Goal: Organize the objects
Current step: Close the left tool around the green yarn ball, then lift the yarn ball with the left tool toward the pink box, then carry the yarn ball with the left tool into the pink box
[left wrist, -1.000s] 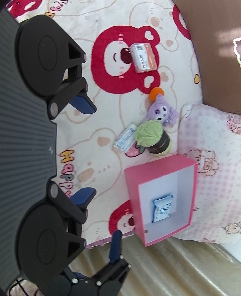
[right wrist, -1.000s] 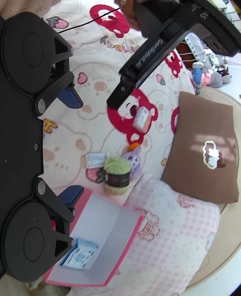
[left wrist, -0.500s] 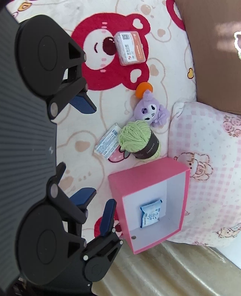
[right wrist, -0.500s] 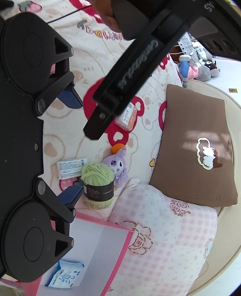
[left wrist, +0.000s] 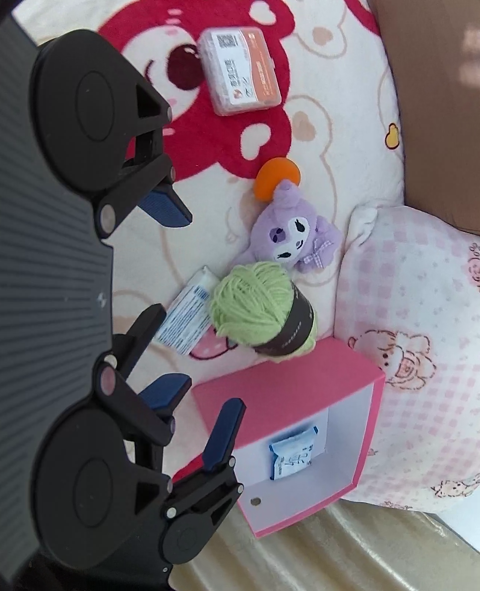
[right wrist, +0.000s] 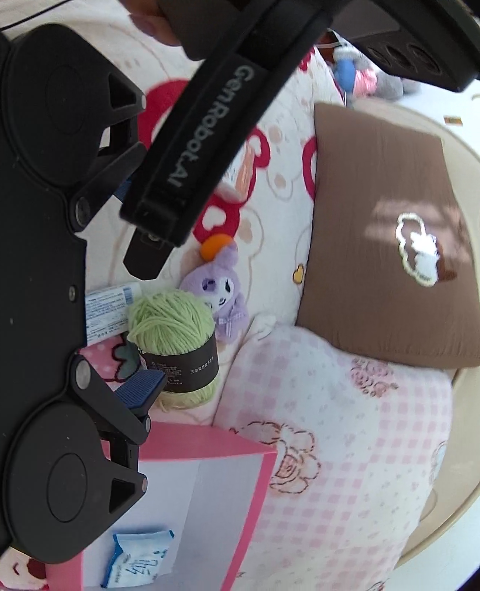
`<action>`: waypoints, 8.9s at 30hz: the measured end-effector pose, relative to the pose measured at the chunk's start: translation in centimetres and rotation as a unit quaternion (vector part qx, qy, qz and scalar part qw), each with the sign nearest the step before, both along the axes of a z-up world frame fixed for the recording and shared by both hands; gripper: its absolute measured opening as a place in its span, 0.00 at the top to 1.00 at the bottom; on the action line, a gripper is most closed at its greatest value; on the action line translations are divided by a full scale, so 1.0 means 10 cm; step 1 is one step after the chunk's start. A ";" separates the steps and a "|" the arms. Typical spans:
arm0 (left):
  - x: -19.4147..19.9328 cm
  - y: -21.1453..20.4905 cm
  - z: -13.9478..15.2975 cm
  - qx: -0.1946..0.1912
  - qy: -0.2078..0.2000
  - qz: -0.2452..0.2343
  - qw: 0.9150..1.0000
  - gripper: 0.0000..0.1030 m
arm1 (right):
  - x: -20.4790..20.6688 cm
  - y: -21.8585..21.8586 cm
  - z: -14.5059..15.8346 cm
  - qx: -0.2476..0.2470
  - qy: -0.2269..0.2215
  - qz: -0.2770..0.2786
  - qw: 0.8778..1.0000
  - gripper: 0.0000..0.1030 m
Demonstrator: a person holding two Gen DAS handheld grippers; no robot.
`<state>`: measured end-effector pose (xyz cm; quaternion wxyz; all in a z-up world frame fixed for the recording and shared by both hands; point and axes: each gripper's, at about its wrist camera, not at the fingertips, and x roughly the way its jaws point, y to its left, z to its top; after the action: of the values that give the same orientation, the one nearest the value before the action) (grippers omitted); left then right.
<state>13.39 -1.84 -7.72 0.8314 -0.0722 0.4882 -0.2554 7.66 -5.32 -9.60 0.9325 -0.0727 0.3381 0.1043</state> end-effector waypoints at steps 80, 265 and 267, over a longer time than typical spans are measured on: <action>0.08 -0.13 -0.47 -0.101 0.144 -0.007 0.984 0.49 | -0.45 -0.55 -0.32 0.001 -0.007 0.048 0.999 0.12; 0.98 -2.39 0.20 -0.057 0.074 -0.037 0.995 0.52 | 0.95 -2.42 0.09 0.095 0.142 -0.027 0.985 0.36; 1.00 -2.40 0.14 -0.055 0.082 -0.033 0.995 0.52 | 0.99 -2.41 0.04 0.094 0.152 -0.031 0.983 0.36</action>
<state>23.36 -25.79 -6.34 0.7744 -0.1221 0.5424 -0.3021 17.60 -29.44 -9.18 0.8757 0.0424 0.4665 0.1170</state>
